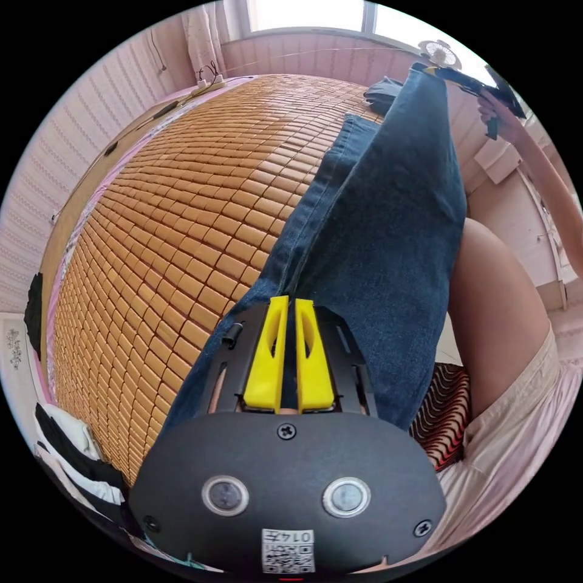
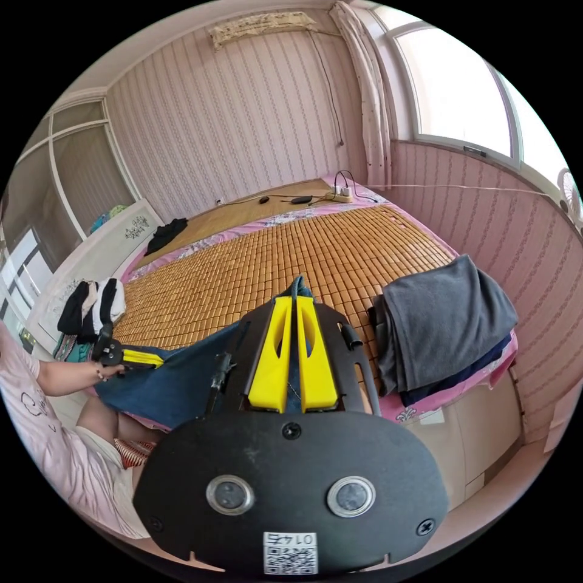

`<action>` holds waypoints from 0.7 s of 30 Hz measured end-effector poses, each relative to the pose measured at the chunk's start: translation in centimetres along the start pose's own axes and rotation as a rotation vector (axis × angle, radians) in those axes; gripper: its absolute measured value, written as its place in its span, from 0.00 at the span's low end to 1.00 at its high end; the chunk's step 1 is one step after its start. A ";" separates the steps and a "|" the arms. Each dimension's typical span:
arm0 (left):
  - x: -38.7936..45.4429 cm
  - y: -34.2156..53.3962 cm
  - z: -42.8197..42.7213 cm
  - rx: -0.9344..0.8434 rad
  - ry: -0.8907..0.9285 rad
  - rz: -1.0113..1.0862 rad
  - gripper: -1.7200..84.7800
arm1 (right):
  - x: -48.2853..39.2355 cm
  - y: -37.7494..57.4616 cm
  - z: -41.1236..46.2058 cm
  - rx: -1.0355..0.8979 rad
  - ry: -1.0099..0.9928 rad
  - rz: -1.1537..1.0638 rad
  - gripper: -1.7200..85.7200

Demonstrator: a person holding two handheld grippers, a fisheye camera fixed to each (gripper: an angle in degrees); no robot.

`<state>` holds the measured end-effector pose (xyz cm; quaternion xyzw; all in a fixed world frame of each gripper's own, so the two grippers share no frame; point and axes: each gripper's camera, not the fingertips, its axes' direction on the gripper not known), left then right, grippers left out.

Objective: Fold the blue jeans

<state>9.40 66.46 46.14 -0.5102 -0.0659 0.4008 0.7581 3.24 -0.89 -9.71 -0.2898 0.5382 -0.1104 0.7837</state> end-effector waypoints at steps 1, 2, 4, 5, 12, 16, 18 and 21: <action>-0.3 0.1 -0.1 0.005 0.016 0.005 0.02 | -0.5 -0.4 -0.6 -0.008 0.033 -0.026 0.03; -0.5 0.2 -0.3 0.006 0.034 -0.002 0.02 | -0.9 -0.9 -1.1 -0.014 0.071 -0.062 0.03; -1.5 1.4 -3.5 0.049 0.071 -0.040 0.01 | -1.0 -1.8 -0.8 -0.026 0.106 -0.098 0.03; -1.7 1.9 -4.6 0.066 0.076 -0.054 0.01 | -0.6 -2.4 0.2 -0.038 0.105 -0.092 0.03; -5.5 7.2 -7.3 0.107 0.101 -0.196 0.01 | 2.4 -1.9 9.3 -0.171 0.149 0.106 0.05; -6.1 6.7 0.6 -0.009 0.083 -0.203 0.01 | 4.5 4.4 5.8 -0.141 0.243 0.258 0.08; -5.8 6.5 2.8 -0.049 0.059 -0.181 0.01 | 5.9 7.5 3.9 -0.122 0.238 0.367 0.10; -5.7 7.1 4.4 -0.050 0.061 -0.181 0.01 | 6.8 10.9 3.4 -0.115 0.120 0.452 0.12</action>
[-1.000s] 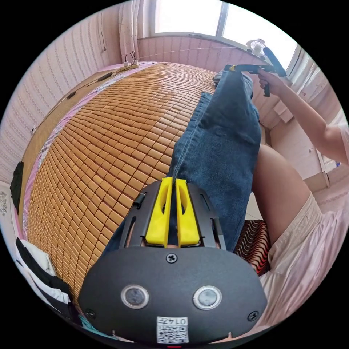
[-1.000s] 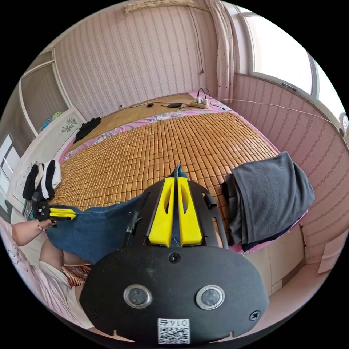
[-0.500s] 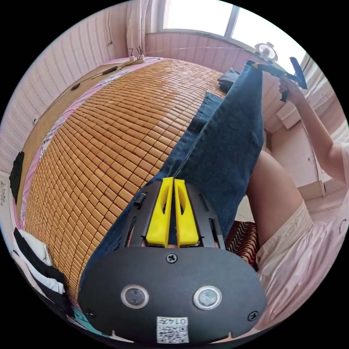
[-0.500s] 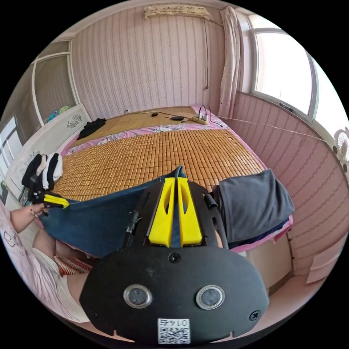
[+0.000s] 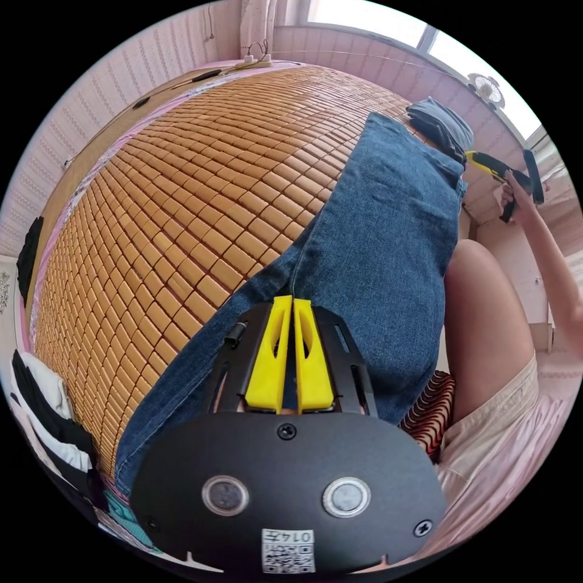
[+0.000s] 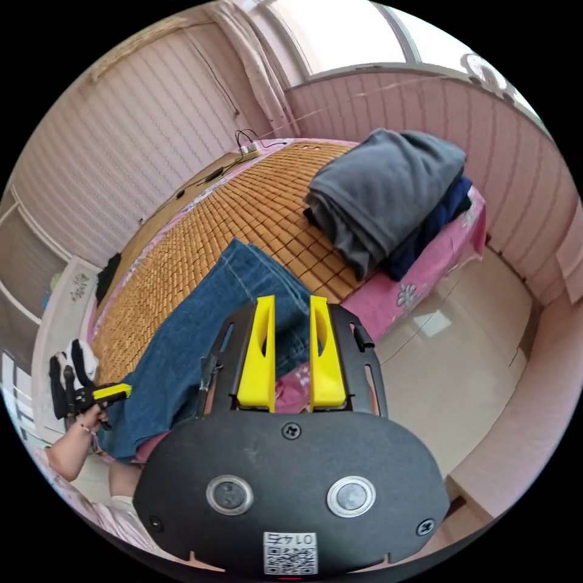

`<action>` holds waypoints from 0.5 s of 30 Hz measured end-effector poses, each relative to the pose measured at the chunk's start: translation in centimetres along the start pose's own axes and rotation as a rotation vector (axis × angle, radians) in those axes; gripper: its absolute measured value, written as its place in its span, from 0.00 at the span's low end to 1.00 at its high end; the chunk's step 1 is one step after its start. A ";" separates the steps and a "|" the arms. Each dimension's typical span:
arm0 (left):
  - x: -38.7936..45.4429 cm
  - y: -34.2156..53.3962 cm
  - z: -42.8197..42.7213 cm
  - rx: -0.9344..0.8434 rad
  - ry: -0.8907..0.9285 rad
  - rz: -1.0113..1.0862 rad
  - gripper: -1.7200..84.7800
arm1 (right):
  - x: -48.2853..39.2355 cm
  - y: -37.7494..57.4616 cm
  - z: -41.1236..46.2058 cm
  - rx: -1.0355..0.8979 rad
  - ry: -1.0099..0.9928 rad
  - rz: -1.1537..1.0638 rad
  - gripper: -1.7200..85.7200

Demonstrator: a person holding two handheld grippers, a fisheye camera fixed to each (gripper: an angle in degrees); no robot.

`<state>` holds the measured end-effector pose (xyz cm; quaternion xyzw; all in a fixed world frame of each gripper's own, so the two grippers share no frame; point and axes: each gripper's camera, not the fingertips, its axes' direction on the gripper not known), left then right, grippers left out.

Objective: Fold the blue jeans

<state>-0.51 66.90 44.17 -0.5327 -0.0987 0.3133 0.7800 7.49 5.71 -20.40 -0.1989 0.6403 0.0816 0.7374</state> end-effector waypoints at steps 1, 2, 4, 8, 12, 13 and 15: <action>-0.2 0.3 0.1 0.005 0.003 -0.007 0.01 | 0.0 0.2 0.7 -0.017 -0.030 0.002 0.12; -0.3 0.5 0.2 0.007 0.006 -0.011 0.01 | 0.1 0.0 1.6 -0.039 -0.029 0.014 0.13; -0.6 1.1 0.4 0.013 0.015 -0.015 0.01 | 0.6 -0.7 2.6 -0.068 -0.045 0.057 0.11; -1.1 1.4 0.4 0.003 0.024 -0.026 0.01 | 2.0 -1.4 0.6 -0.020 -0.094 0.069 0.04; -0.7 2.3 -2.6 0.116 0.012 0.001 0.01 | 3.1 -0.2 -2.7 0.048 0.010 0.071 0.03; -0.8 2.4 -3.2 0.134 0.029 -0.009 0.01 | 4.2 0.2 -2.8 0.043 0.008 0.106 0.03; -0.6 2.3 -2.8 0.114 0.002 -0.002 0.01 | 5.9 1.0 -1.8 0.008 -0.009 0.181 0.03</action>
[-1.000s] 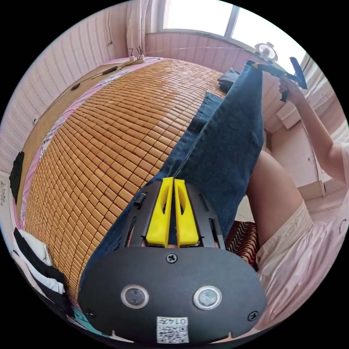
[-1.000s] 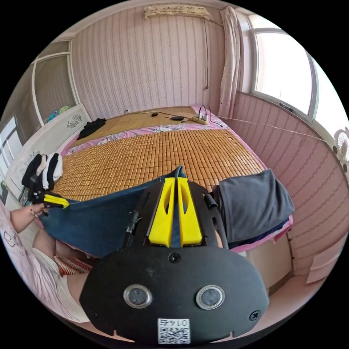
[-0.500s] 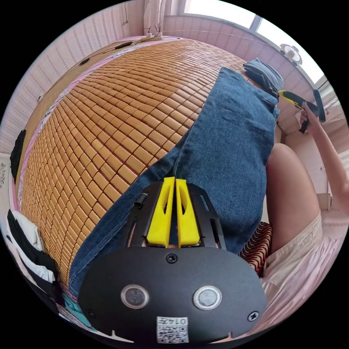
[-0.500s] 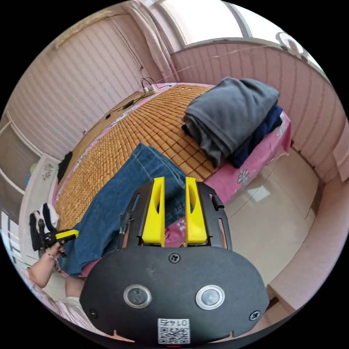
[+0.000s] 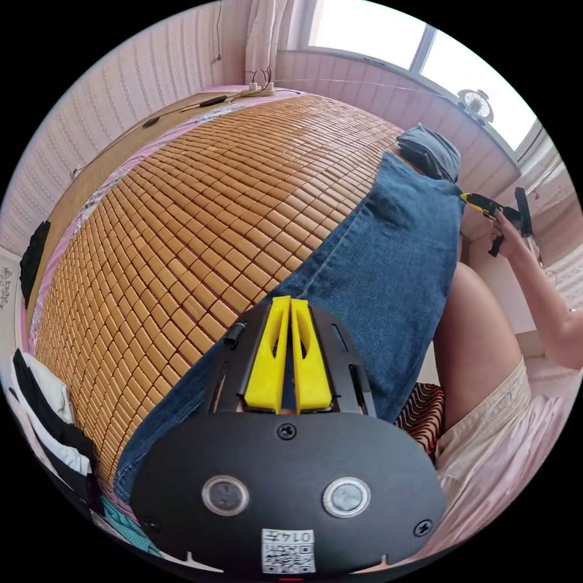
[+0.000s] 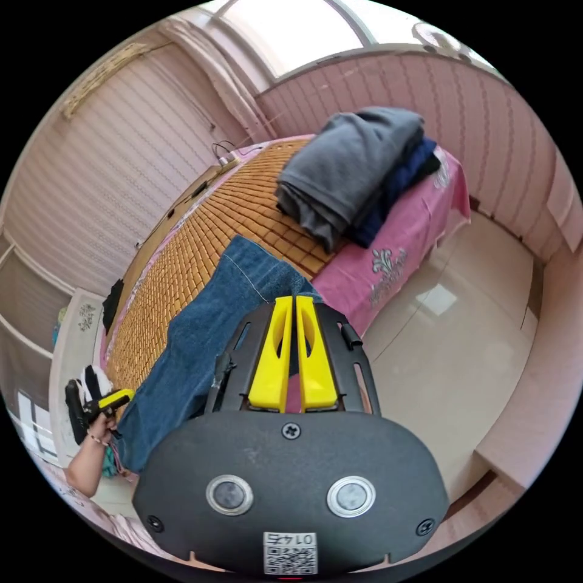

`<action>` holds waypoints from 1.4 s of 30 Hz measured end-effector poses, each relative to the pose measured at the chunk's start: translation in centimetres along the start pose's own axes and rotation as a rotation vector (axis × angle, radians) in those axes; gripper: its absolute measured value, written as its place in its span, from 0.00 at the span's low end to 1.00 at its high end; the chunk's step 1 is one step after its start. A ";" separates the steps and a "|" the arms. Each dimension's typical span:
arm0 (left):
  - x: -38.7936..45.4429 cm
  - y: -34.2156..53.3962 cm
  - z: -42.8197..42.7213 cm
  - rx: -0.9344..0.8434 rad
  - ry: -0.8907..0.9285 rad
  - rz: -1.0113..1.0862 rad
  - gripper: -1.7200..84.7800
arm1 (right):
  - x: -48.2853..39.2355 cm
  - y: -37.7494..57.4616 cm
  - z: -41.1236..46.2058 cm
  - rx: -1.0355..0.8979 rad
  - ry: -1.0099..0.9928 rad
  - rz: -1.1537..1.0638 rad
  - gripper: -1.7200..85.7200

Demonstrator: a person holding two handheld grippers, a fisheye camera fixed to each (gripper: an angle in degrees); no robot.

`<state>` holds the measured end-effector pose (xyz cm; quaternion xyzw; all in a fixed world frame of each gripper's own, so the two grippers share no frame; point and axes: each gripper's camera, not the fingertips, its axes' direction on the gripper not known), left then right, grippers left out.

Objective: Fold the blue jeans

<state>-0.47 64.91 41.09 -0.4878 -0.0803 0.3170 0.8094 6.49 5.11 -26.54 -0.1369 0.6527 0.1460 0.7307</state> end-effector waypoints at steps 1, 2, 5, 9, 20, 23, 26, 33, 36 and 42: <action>0.1 0.0 1.0 -0.033 -0.024 0.010 0.01 | 0.8 0.3 0.4 -0.012 -0.036 0.040 0.03; 0.2 0.1 1.6 -0.046 -0.029 0.014 0.01 | 0.9 0.6 0.0 0.011 -0.074 0.048 0.03; 0.6 0.4 2.0 -0.040 -0.018 0.019 0.01 | -1.8 0.2 -3.1 0.091 -0.111 -0.061 0.03; 1.6 0.8 1.0 -0.016 0.026 0.041 0.01 | -4.6 0.9 -8.2 0.218 -0.064 -0.161 0.03; 1.7 3.3 -1.0 -0.020 0.029 0.060 0.07 | -3.1 1.3 -0.5 0.039 0.337 -0.199 0.09; 0.9 4.9 -2.0 -0.045 0.018 0.109 0.09 | -8.0 -1.4 0.8 0.067 0.307 -0.382 0.10; 0.3 5.6 -1.2 -0.096 -0.010 0.128 0.11 | -11.1 -5.1 5.1 0.041 0.224 -0.439 0.14; 1.6 5.3 1.9 -0.183 -0.071 0.151 0.07 | -10.1 -10.2 13.4 -0.146 0.256 -0.351 0.12; 2.2 5.6 0.9 -0.164 -0.085 0.167 0.02 | -9.5 -10.3 10.4 -0.089 0.198 -0.319 0.06; 1.9 6.5 -6.1 -0.060 -0.073 0.136 0.01 | -12.0 -10.4 4.7 0.017 0.206 -0.504 0.04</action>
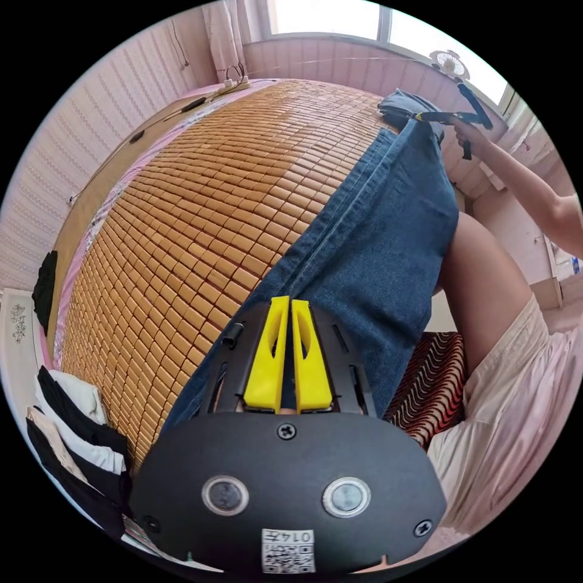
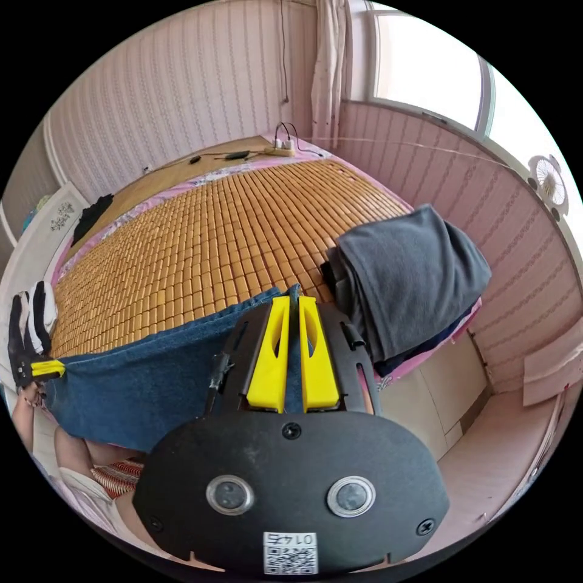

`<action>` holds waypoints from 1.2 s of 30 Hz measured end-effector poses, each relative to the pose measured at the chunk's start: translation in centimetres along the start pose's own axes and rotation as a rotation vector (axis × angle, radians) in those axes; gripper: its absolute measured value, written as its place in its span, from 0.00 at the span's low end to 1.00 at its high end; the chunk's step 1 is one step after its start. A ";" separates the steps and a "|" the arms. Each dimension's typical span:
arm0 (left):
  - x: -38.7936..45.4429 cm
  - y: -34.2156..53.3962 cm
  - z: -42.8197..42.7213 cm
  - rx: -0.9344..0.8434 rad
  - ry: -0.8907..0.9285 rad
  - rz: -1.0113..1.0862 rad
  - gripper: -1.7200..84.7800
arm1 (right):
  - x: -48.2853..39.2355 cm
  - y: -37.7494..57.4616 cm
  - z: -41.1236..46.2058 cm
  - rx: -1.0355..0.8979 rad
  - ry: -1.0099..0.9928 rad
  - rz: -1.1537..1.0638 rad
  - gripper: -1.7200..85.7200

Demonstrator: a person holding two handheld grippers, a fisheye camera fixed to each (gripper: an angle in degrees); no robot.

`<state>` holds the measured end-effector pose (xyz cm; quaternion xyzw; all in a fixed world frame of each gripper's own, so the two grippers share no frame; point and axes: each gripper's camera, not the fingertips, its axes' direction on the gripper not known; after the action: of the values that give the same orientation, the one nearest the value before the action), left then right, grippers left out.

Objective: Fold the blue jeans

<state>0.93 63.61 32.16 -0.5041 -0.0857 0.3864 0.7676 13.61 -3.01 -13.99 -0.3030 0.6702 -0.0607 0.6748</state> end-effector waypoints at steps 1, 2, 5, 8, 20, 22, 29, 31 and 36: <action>-0.4 0.4 -2.0 0.030 -0.001 -0.011 0.01 | 0.5 -0.8 -0.2 -0.005 -0.036 0.006 0.04; -0.7 0.5 -2.9 0.043 -0.001 -0.020 0.01 | 0.9 -1.7 0.1 -0.023 -0.074 0.014 0.04; -2.5 0.6 -6.0 0.090 -0.004 -0.072 0.01 | 1.1 -3.8 2.4 -0.056 -0.112 0.015 0.04; -4.5 -0.4 -4.3 0.067 -0.018 -0.115 0.01 | 0.8 -4.7 6.1 -0.080 -0.022 0.020 0.03; -7.4 -0.2 -0.8 0.006 0.087 -0.236 0.06 | 9.3 15.9 -1.3 0.014 -0.103 0.423 0.13; -4.4 0.7 -5.0 0.077 0.068 -0.171 0.06 | 10.4 17.9 1.3 -0.064 -0.211 0.532 0.15; 5.2 0.2 -3.7 0.039 0.252 -0.046 0.08 | 14.7 17.8 7.5 -0.061 -0.463 0.810 0.07; 6.9 -0.6 -2.6 0.024 0.253 -0.044 0.08 | 15.2 16.7 7.0 -0.039 -0.456 0.754 0.04; 8.0 -1.5 -1.8 -0.031 0.240 -0.030 0.05 | 15.9 14.1 7.6 -0.063 -0.418 0.619 0.03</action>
<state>8.16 67.51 30.54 -0.5573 -0.0065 0.3104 0.7700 17.73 3.18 -35.31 -0.1122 0.5794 0.2300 0.7738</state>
